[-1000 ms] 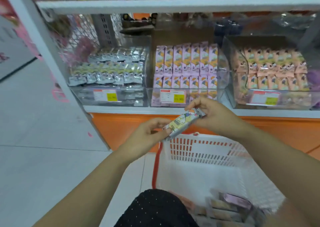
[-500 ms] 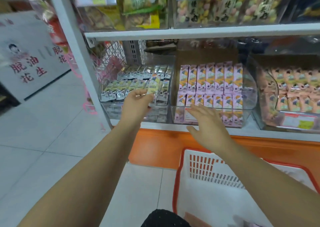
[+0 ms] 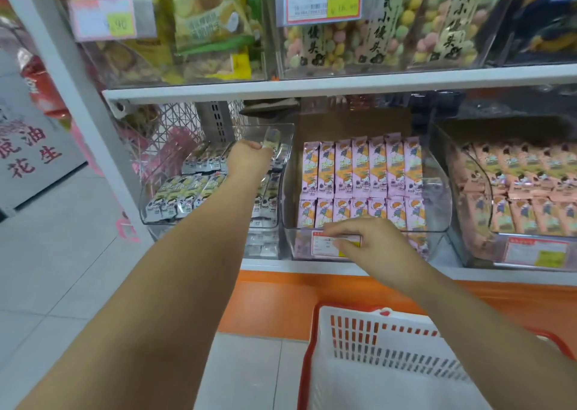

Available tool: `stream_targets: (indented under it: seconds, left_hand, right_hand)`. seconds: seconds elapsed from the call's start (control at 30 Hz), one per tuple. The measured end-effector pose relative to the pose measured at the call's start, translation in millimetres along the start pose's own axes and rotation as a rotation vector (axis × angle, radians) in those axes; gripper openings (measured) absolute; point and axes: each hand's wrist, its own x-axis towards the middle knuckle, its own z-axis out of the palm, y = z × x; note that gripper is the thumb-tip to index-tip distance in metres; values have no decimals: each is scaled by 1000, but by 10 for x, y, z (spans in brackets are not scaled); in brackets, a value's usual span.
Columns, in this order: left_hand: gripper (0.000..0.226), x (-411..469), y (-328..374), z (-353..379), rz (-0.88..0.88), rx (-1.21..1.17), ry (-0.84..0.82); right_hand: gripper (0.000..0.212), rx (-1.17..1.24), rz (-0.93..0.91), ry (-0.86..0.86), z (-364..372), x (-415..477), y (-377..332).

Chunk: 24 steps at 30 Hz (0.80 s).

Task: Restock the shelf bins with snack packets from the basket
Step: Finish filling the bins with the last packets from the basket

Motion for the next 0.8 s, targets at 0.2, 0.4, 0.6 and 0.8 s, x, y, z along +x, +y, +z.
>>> stream_targets:
  seconds: [0.2,0.4,0.6,0.8]
  left_hand:
    - [28,211,16,292,54,280,-34]
    - [35,326,-37,359,109,481,-113]
    - [38,145,-85,205,240,421,-67]
    - [26,-1101,-461,45,662,92,108]
  right_hand:
    - [24,70,8,-14,-3,62,51]
    - [23,76,-7,-14,-18,68,67]
    - [25,101,-34,4,-14,42,74]
    - [18,41,-250,438,80,-202,208]
